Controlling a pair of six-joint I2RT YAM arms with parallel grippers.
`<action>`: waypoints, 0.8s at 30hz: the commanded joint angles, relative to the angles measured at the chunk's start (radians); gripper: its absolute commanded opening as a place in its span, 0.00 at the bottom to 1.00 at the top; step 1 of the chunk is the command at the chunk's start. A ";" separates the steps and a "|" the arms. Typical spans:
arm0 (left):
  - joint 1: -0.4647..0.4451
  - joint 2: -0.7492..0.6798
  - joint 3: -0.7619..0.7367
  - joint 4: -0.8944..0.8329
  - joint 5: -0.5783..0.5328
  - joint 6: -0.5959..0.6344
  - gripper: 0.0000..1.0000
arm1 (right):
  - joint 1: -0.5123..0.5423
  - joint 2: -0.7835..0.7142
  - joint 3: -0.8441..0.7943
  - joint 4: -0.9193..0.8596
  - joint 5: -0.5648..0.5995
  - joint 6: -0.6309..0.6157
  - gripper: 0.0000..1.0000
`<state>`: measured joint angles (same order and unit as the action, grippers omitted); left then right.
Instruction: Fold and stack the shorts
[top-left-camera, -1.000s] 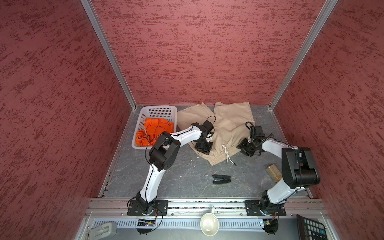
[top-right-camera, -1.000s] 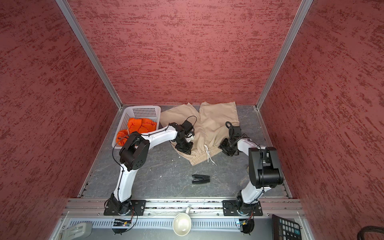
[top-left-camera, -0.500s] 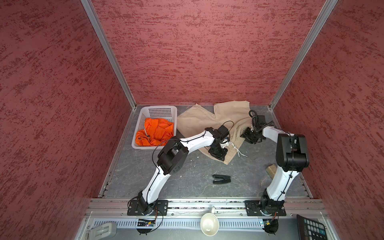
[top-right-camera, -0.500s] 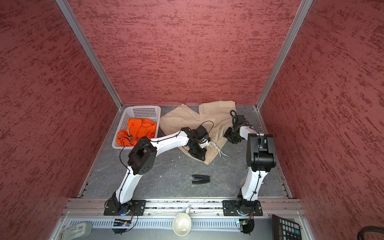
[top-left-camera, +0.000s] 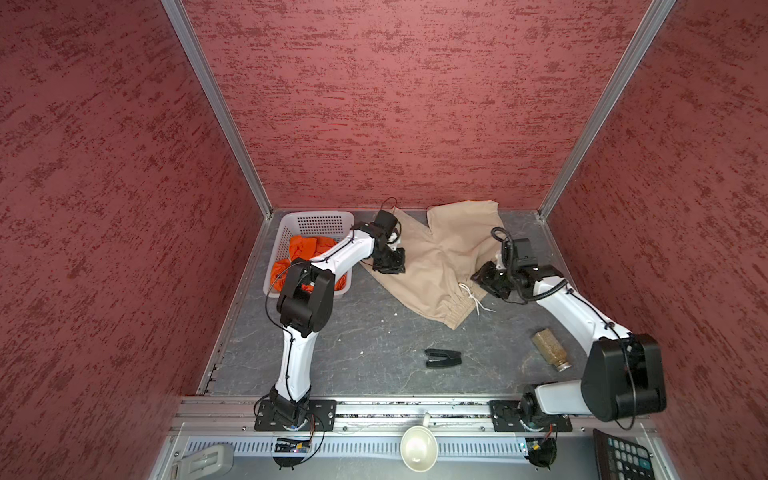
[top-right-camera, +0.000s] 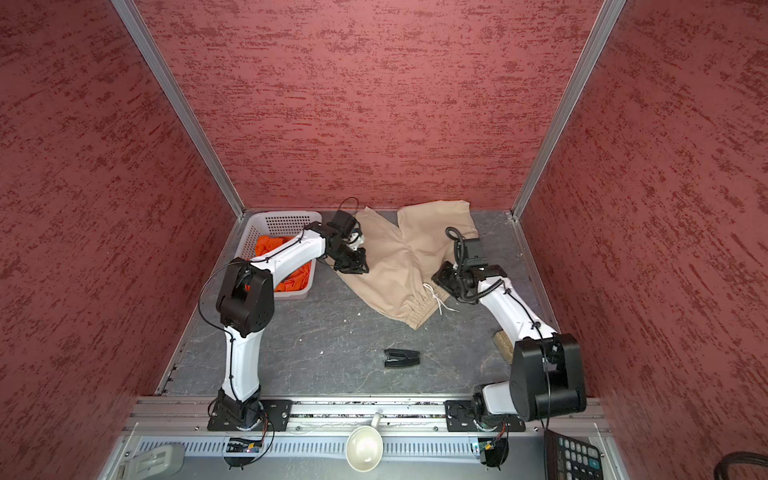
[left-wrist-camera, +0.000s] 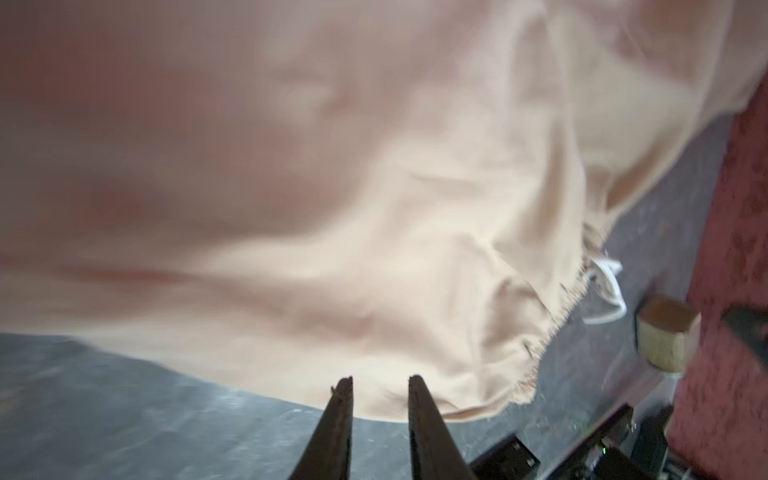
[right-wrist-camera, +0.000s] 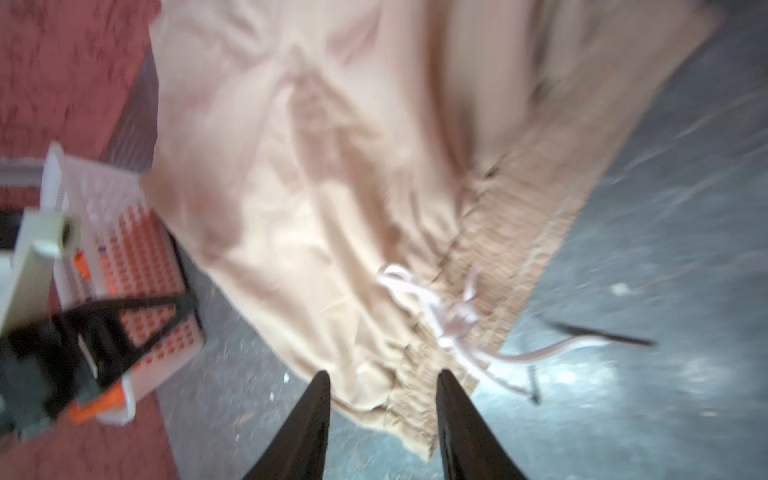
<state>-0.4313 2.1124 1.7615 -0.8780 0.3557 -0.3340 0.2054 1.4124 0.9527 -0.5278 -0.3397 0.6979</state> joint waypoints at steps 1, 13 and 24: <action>0.040 0.077 0.071 -0.033 -0.051 0.007 0.25 | 0.124 0.080 -0.015 0.108 -0.044 0.089 0.43; 0.009 0.239 0.161 -0.211 -0.216 0.165 0.19 | 0.204 0.266 -0.141 0.074 0.015 0.096 0.39; -0.161 0.018 -0.298 -0.152 -0.153 0.137 0.17 | -0.072 0.002 -0.358 -0.190 0.102 0.040 0.39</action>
<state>-0.5457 2.1422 1.6028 -1.0012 0.1852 -0.1753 0.1970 1.4456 0.6621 -0.4675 -0.3836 0.7555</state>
